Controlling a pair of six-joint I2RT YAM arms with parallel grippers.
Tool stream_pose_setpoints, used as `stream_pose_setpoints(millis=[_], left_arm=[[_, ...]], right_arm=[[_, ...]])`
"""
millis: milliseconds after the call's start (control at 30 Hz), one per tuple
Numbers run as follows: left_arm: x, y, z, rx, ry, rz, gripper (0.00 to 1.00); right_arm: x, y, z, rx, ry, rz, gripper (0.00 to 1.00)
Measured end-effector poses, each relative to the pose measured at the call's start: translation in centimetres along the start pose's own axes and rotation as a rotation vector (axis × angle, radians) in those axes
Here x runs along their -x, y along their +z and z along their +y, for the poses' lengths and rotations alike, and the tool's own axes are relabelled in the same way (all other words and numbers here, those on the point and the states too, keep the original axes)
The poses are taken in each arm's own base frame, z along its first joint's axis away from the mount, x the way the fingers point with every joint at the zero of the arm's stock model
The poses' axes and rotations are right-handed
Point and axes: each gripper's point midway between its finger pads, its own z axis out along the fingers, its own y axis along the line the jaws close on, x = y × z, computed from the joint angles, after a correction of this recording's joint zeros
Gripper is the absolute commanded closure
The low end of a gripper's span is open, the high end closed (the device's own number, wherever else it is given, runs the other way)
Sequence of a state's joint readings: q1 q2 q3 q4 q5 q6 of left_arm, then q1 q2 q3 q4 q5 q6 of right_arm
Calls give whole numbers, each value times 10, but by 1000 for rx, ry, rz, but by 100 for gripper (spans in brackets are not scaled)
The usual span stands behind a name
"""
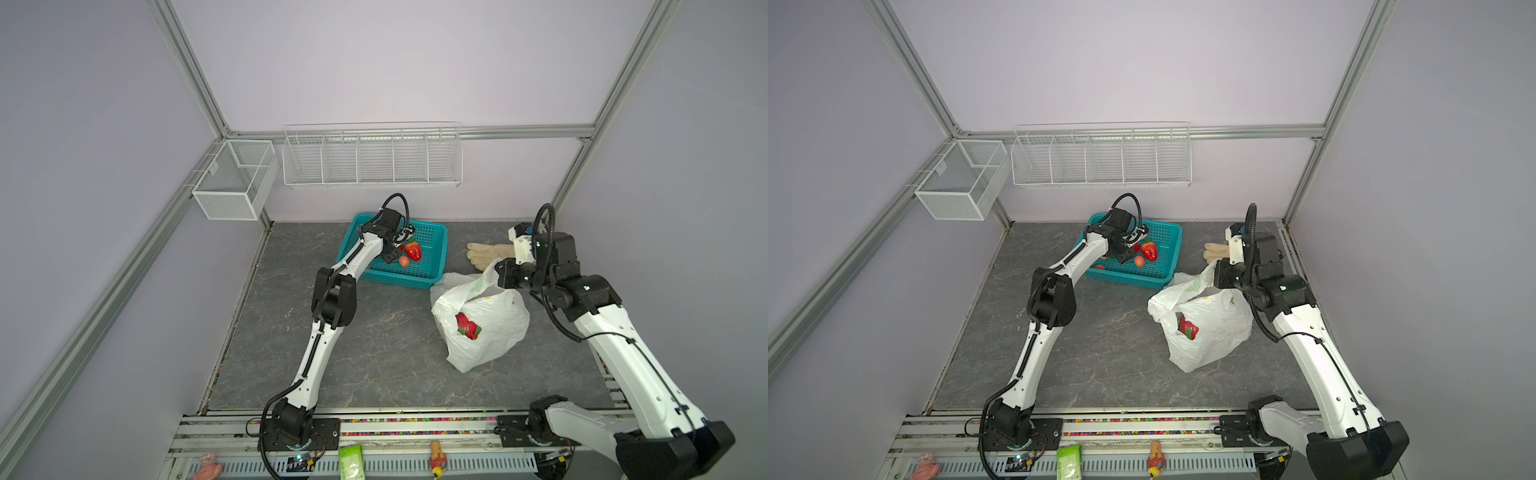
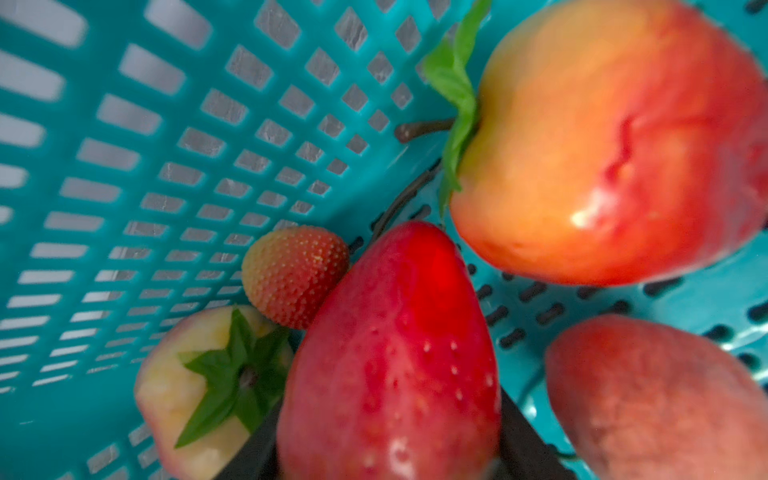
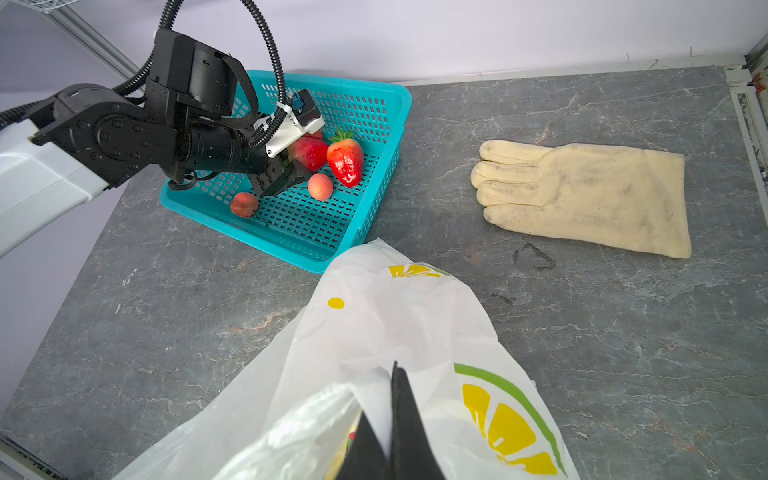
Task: Place the fake fruits into the plastic bag and tie a complex knot
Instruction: 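Grasp the red strawberry in the basket with the left gripper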
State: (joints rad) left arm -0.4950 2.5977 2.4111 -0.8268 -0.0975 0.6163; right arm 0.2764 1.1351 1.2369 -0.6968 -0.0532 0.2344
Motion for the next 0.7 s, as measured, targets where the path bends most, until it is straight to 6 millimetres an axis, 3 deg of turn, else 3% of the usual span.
stream_pose_setpoints(millis=[133,233,333,433,567,700], left_arm=[[7,-24,0,15,-56,-20,58],[10,-59,6,38,-133,-52,59],[7,-108,9,61,-228,-105,60],[-10,-156,2,71,-335,-180,60],[-41,-208,-35,0,-456,-289,60],[-74,-239,-100,-115,-534,-355,61]], right_arm=[[0,0,0,-1,1,1,94],[-2,2,-1,-3,1,2,94],[-4,3,-2,-4,2,6,94],[-2,4,-2,-2,2,0,94],[0,6,-1,3,4,-16,94],[2,7,0,8,2,-27,94]])
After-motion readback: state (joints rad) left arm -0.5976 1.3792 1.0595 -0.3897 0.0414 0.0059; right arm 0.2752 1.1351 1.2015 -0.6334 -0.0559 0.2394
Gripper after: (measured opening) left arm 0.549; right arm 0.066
